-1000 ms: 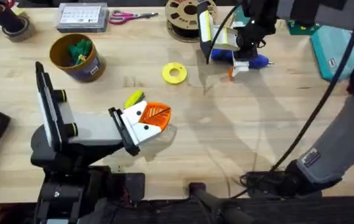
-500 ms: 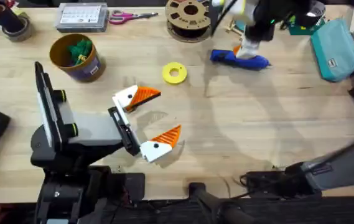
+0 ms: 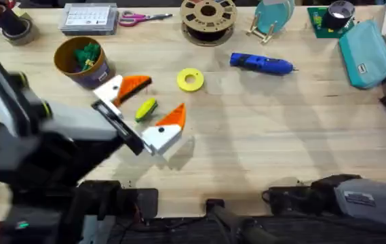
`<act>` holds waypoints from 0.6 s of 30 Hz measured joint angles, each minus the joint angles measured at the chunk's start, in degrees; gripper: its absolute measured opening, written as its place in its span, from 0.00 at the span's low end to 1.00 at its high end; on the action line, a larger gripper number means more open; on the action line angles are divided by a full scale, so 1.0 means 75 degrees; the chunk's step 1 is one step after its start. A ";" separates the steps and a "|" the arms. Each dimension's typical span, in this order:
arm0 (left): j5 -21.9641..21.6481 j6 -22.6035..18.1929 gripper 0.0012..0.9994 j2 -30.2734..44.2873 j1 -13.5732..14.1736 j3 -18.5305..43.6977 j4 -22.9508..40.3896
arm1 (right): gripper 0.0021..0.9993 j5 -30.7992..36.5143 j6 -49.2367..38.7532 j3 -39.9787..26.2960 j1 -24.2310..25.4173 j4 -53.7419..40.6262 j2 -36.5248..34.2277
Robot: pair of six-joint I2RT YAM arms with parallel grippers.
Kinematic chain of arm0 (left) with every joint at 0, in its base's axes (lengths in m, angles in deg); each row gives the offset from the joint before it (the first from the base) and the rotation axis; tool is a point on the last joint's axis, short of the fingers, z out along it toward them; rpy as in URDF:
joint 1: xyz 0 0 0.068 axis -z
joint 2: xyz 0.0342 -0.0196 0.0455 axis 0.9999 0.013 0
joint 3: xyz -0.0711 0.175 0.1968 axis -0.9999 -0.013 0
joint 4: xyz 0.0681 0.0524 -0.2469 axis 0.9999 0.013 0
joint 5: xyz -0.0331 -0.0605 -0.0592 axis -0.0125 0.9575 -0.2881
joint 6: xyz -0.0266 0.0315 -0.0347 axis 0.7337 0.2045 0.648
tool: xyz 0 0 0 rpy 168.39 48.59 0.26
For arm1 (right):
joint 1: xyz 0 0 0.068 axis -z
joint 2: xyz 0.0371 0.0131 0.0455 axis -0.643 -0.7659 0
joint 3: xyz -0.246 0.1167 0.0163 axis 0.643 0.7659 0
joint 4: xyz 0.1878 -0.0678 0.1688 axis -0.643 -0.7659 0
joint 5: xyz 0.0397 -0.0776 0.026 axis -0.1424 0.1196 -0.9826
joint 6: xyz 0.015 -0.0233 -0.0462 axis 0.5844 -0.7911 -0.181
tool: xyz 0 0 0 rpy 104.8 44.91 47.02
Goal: Pick up the gripper from the table and insert it into the empty holder that is missing its gripper. Then pick up a screw, insert it into the mounting hole, and use the screwdriver to tighten it. Finally, clean up the table by picking up the vegetable and placing it into the bucket.
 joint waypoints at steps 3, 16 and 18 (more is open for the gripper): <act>-0.0446 -0.0461 0.98 0.0914 0.0000 0.1167 0.1185 | 1.00 -0.0048 0.0629 -0.0009 0.0003 -0.0576 0.0489; -0.2180 -0.2088 0.99 0.4994 0.0000 0.4771 0.4443 | 1.00 -0.0417 0.1268 0.0957 0.0003 -0.1041 0.1241; -0.2290 -0.2150 0.99 0.5461 0.0000 0.4947 0.4470 | 1.00 -0.0501 0.1327 0.1422 0.0009 -0.0875 0.1458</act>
